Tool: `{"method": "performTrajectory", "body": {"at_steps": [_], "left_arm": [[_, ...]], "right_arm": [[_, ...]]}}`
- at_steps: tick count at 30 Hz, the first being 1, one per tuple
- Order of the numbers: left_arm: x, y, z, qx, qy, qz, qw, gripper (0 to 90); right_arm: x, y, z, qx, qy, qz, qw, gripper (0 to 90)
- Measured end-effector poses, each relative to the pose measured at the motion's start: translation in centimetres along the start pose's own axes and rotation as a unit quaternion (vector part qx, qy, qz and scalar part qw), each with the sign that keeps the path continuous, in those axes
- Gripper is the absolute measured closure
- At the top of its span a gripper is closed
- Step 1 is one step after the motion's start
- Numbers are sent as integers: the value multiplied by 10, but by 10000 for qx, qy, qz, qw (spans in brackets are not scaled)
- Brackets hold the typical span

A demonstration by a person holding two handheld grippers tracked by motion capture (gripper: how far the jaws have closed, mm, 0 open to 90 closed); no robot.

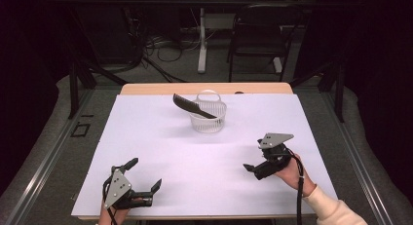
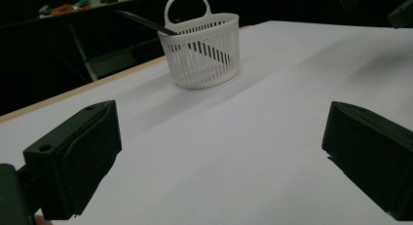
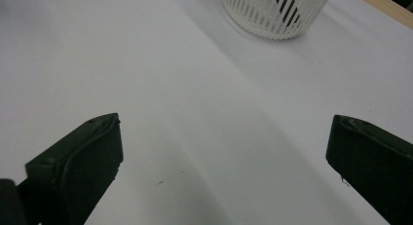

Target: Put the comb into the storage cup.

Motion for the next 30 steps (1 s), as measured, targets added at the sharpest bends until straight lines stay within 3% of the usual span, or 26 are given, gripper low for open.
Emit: {"method": "performTrajectory", "body": {"at_steps": [30], "left_arm": [[0, -1, 1, 35, 1, 7, 10000, 6]], "right_arm": [[12, -33, -20, -342, -369, 151, 9986, 0]]}}
Point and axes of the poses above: each handheld gripper's, and its own axes: z roughly forward along the jaws, y roughly out of its top, x roughly to its left, the point moved 8 cm from there along z, roughly forward along the jaws, and after that the axes turned 3 degrees about x, right-handed, at the moved point
